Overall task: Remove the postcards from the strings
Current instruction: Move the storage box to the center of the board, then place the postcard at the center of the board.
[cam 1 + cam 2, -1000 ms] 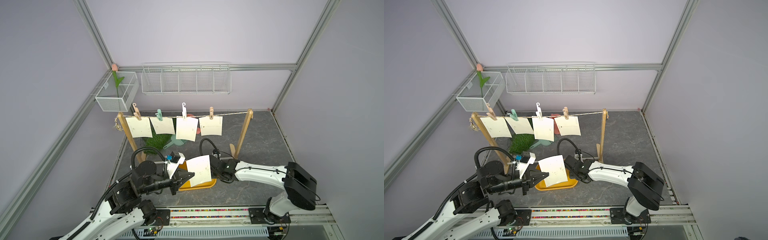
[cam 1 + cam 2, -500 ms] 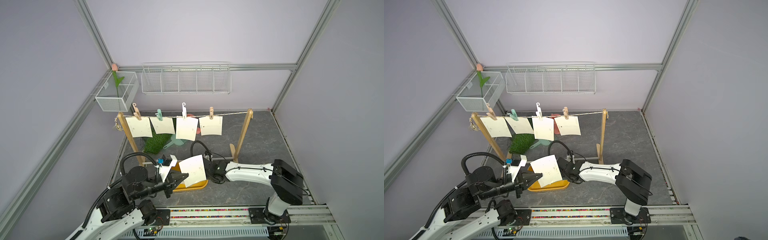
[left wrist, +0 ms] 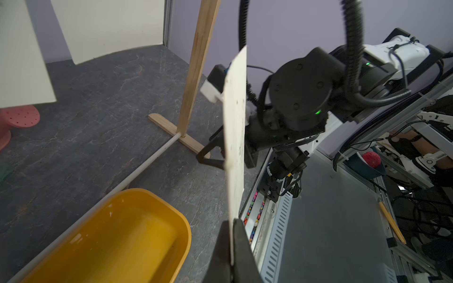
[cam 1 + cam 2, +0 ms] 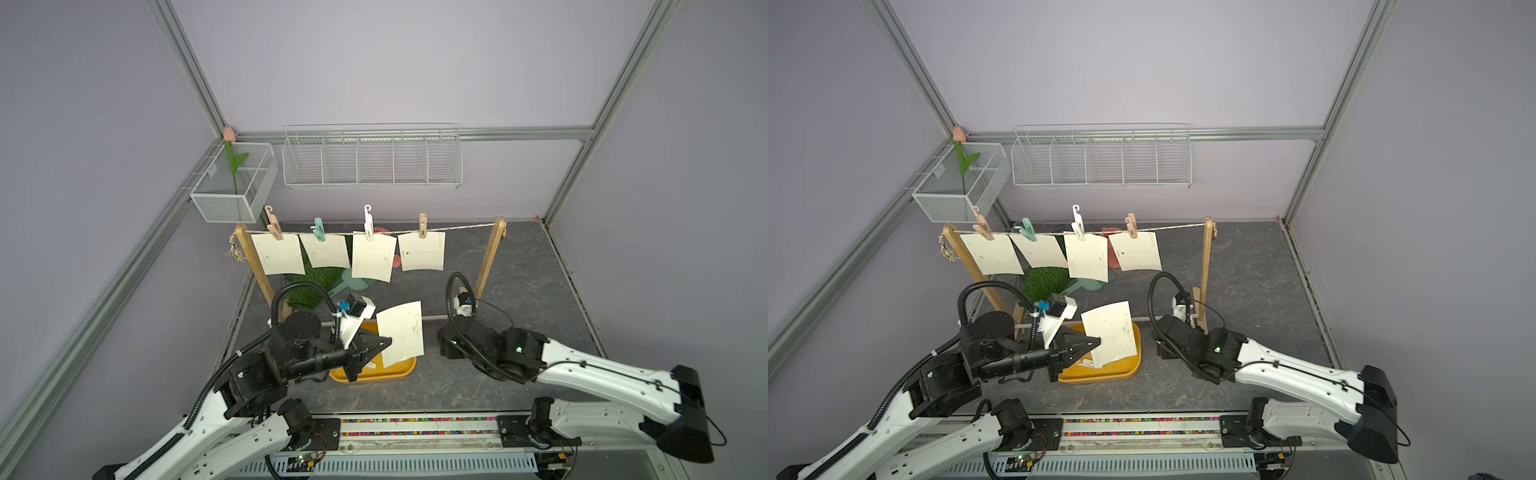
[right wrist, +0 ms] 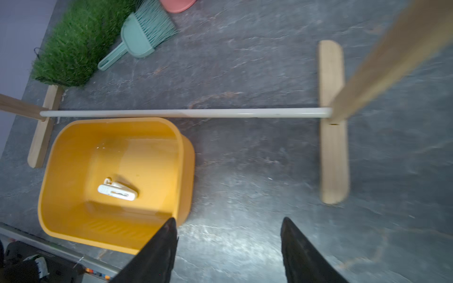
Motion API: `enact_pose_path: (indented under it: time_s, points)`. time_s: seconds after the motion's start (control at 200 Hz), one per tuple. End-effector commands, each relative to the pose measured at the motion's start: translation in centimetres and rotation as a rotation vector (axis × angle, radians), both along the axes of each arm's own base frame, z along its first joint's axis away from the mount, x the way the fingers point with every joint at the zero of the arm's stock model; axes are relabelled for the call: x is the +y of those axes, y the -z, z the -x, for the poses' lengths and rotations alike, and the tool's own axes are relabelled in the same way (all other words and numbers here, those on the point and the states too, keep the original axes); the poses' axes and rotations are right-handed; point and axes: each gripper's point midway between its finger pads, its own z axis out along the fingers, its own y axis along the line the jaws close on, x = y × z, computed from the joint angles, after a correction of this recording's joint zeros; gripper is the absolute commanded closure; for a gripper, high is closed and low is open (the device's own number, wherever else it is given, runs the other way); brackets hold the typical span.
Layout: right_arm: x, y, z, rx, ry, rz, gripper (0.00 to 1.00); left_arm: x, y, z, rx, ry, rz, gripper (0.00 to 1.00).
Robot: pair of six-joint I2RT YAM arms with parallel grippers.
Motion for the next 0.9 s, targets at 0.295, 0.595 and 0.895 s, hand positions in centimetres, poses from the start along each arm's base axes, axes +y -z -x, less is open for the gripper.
enact_pose_path:
  time_s: [0.295, 0.595, 0.895]
  points:
    - [-17.0, -5.9, 2.3, -0.368, 0.208, -0.035, 0.20, -8.0, 5.2, 0.6, 0.190, 0.073, -0.124, 1.00]
    - [-18.7, -7.9, 3.0, -0.458, 0.158, -0.060, 0.14, -13.8, 10.8, 1.0, 0.323, 0.047, -0.233, 1.00]
    - [-18.6, -7.6, 3.1, -0.451, 0.148, -0.057, 0.10, -17.8, 16.0, -0.5, 0.438, -0.013, -0.390, 1.00]
